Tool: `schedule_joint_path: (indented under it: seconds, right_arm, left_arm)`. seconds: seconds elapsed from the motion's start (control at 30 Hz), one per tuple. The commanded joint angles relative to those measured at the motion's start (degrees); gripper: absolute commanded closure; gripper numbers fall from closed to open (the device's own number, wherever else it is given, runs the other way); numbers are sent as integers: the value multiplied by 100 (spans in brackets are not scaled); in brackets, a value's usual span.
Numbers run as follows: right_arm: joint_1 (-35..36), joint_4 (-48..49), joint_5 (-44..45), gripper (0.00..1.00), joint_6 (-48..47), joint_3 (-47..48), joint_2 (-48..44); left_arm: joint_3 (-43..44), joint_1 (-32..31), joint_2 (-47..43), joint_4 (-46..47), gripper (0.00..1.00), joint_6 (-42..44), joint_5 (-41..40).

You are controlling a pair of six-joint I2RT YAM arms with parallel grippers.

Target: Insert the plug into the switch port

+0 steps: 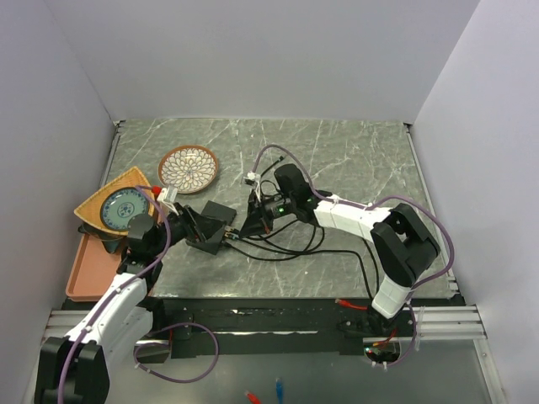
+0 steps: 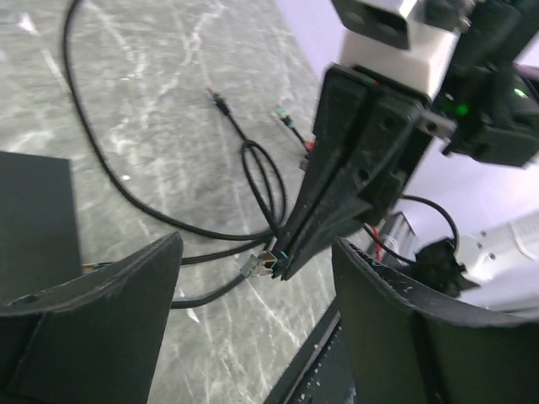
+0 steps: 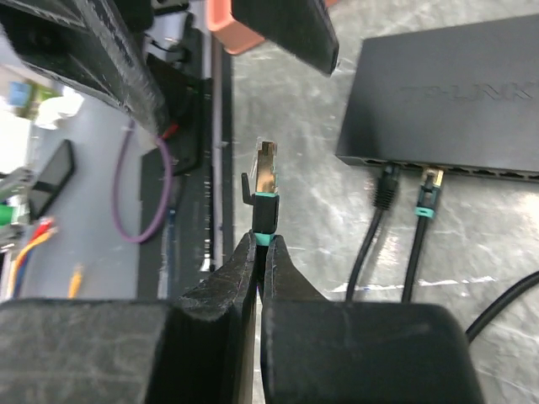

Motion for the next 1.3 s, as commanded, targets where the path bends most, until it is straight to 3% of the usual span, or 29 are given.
schedule_joint_path:
  seconds: [0.0, 0.13, 0.3, 0.7, 0.93, 1.0, 1.1, 1.13, 1.27]
  right_arm:
    - [-102, 449, -715, 100, 432, -28, 40]
    - [-173, 661, -1023, 100, 617, -64, 75]
    - [-217, 652, -1102, 100, 643, -37, 92]
    - [-270, 784, -1147, 100, 810, -20, 110]
    - [-278, 565, -1050, 100, 714, 24, 145]
    - [-270, 442, -980, 100, 652, 59, 171]
    - [-270, 292, -831, 100, 547, 121, 180]
    - [-261, 170, -787, 95, 512, 139, 172]
    - [-270, -217, -321, 71, 248, 191, -30]
  left_arm:
    - [-68, 16, -129, 801, 25, -142, 569]
    - [-129, 16, -76, 1055, 29, -221, 701]
    - [-182, -10, 82, 1460, 44, -388, 982]
    - [81, -467, 354, 1047, 47, -55, 780]
    - [222, -669, 583, 995, 73, -11, 517]
    - [248, -696, 609, 1029, 76, -19, 464]
    - [248, -722, 566, 1108, 95, -115, 359]
    - [240, -722, 539, 1100, 99, -142, 306]
    - [248, -731, 416, 1013, 99, -213, 113]
